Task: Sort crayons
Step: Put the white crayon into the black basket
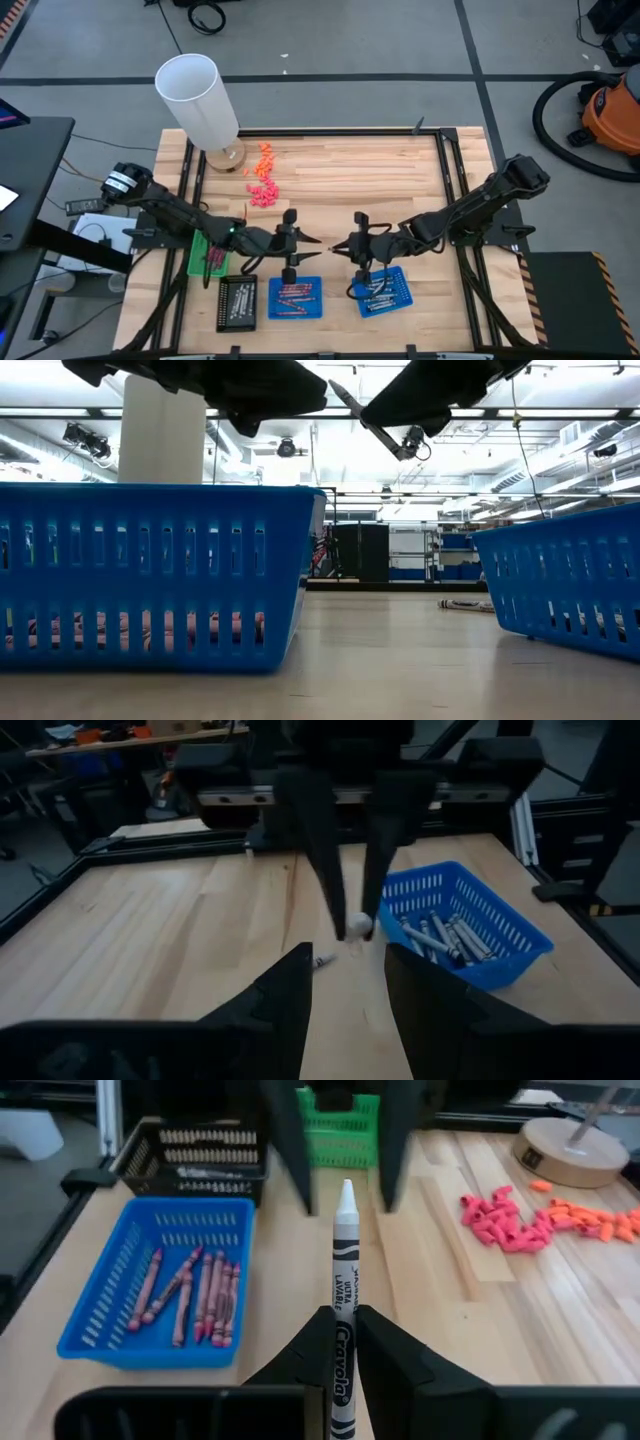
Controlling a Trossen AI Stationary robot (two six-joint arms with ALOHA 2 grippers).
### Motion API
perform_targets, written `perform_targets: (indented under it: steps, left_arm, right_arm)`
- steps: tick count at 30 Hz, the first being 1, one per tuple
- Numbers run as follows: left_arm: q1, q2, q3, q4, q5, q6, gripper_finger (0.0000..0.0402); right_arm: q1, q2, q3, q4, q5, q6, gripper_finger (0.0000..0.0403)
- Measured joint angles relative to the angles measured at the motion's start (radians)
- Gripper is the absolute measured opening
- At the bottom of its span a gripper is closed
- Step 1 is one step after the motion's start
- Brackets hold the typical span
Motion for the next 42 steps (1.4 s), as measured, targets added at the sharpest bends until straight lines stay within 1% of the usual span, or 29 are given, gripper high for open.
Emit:
perform_targets:
  steps: [5, 11, 19, 28, 33, 35, 42]
  left_arm:
    - [0.009, 0.000, 0.000, 0.000, 0.007, -0.022, 0.0139]
    - [0.019, 0.000, 0.000, 0.021, 0.081, -0.027, 0.0139]
    - [0.023, 0.000, 0.000, 0.059, 0.087, -0.018, 0.0135]
    - [0.040, 0.000, 0.000, 0.059, 0.089, -0.015, 0.0093]
    - [0.046, 0.001, 0.000, 0.058, 0.115, -0.017, 0.0070]
    - [0.048, 0.001, 0.000, 0.058, 0.131, -0.018, 0.0062]
    - [0.052, 0.001, 0.000, 0.058, 0.133, -0.004, 0.0038]
  right_arm:
    - [0.000, 0.016, 0.000, 0.031, -0.012, -0.021, 0.0047]
    - [-0.004, 0.020, 0.000, 0.054, -0.012, -0.031, 0.0047]
    - [-0.009, 0.020, 0.000, 0.069, -0.012, -0.037, 0.0047]
    - [-0.009, 0.020, 0.000, 0.073, -0.011, -0.035, 0.0047]
    - [-0.009, 0.020, 0.000, 0.084, -0.011, -0.027, 0.0047]
    - [-0.009, 0.020, 0.000, 0.087, -0.011, -0.027, 0.0047]
    - [-0.010, 0.020, 0.000, 0.091, -0.011, -0.014, 0.0047]
